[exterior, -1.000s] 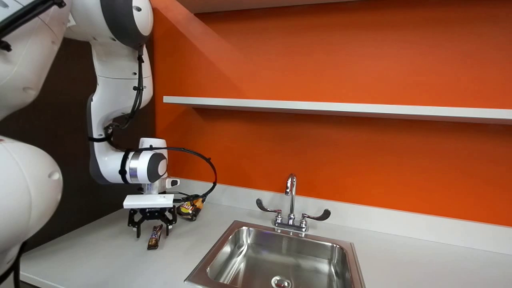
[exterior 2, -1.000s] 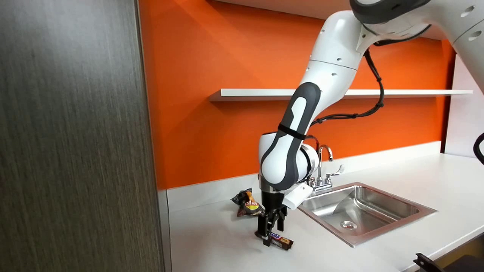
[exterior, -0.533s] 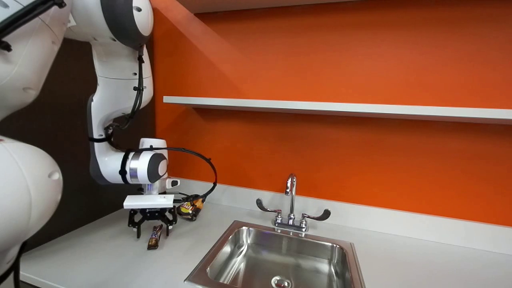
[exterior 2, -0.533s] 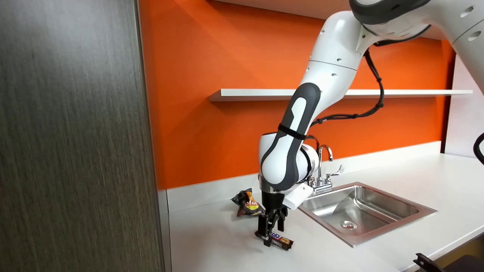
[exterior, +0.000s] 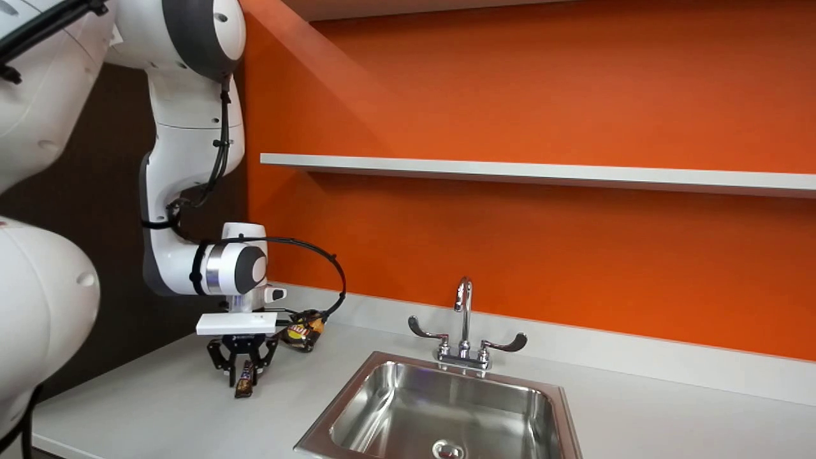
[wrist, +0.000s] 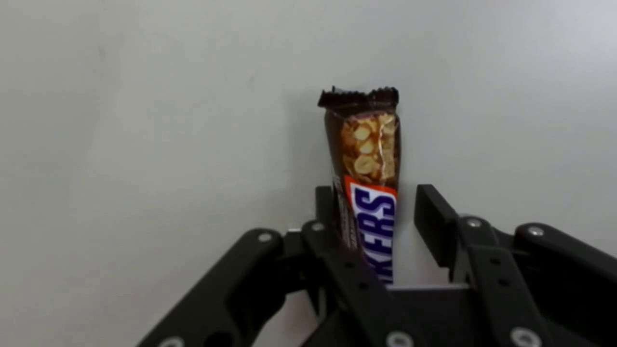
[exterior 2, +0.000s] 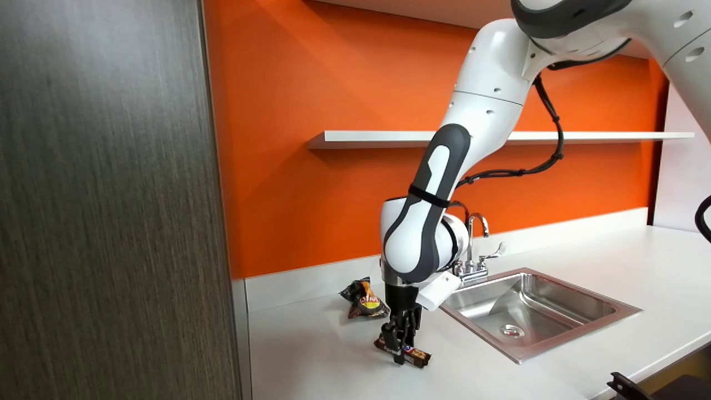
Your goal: Put the sneakers bar on the bottom shelf
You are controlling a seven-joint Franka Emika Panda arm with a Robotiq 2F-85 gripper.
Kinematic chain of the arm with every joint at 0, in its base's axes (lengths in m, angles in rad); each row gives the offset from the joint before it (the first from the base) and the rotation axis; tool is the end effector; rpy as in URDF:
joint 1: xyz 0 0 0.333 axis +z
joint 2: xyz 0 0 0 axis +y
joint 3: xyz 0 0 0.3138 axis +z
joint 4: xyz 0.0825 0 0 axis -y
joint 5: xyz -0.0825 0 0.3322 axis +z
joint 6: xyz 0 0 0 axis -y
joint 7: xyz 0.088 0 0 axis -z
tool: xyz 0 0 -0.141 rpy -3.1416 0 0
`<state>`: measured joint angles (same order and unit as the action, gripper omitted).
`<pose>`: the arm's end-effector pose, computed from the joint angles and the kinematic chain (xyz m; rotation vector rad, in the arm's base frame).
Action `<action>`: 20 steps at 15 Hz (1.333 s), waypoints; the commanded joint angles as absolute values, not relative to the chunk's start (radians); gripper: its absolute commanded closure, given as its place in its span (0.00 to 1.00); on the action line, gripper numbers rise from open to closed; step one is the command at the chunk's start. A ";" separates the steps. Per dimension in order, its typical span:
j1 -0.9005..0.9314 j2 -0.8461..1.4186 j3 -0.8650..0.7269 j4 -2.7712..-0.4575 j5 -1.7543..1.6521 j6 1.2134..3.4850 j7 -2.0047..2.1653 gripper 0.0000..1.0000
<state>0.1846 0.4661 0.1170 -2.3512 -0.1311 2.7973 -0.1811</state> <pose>0.4599 0.1519 0.1467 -2.9957 -0.9177 0.0226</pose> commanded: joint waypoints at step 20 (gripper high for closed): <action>0.215 0.081 0.115 -2.561 -0.110 2.733 0.107 0.96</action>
<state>0.1953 0.2410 0.1169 -2.4621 -0.1190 2.7806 0.0137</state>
